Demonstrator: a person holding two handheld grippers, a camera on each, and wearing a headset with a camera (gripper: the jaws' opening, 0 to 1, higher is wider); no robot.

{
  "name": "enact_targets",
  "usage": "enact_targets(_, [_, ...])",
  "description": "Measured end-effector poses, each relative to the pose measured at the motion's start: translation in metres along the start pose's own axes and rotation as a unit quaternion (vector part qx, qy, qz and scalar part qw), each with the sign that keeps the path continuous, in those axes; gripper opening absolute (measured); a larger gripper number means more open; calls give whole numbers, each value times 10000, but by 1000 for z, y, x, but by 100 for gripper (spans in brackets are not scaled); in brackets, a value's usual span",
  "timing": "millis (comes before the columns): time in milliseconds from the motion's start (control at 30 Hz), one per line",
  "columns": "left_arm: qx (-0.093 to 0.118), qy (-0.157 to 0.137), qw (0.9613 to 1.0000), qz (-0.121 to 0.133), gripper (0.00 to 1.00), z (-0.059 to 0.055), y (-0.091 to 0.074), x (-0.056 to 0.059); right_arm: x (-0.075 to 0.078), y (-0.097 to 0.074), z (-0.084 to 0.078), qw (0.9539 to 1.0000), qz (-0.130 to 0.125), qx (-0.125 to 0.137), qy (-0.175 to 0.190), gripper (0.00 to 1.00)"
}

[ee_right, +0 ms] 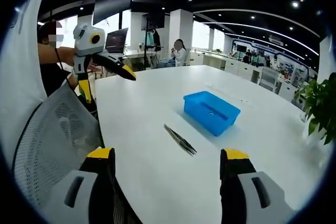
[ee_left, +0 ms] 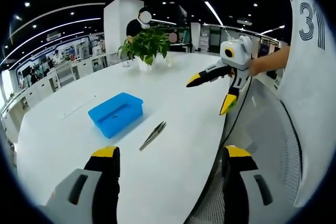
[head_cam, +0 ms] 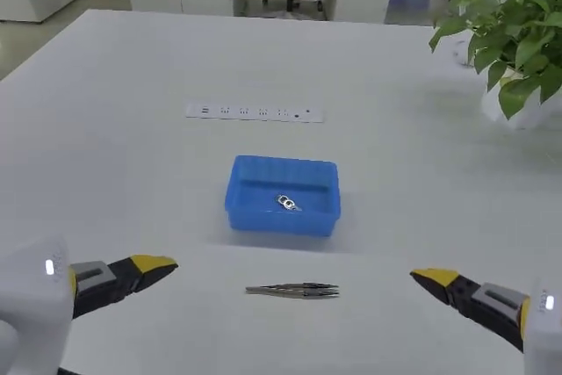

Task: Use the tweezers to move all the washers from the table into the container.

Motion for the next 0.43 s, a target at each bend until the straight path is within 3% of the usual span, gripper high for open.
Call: enact_targets(433, [2, -145, 9998, 113, 83, -6, -4, 6, -5, -3, 1, 9999, -124, 8, 50, 80])
Point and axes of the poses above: the centre of the closed fingertips' face, and the gripper's own axes: y roughly forward along the fingers, x roughly to its right, z roughly out of its top, the point moved 4 cm from there along -y, roughly backward along the fingers, and after that the axes turned 2 degrees about z, right-handed, at the moved point
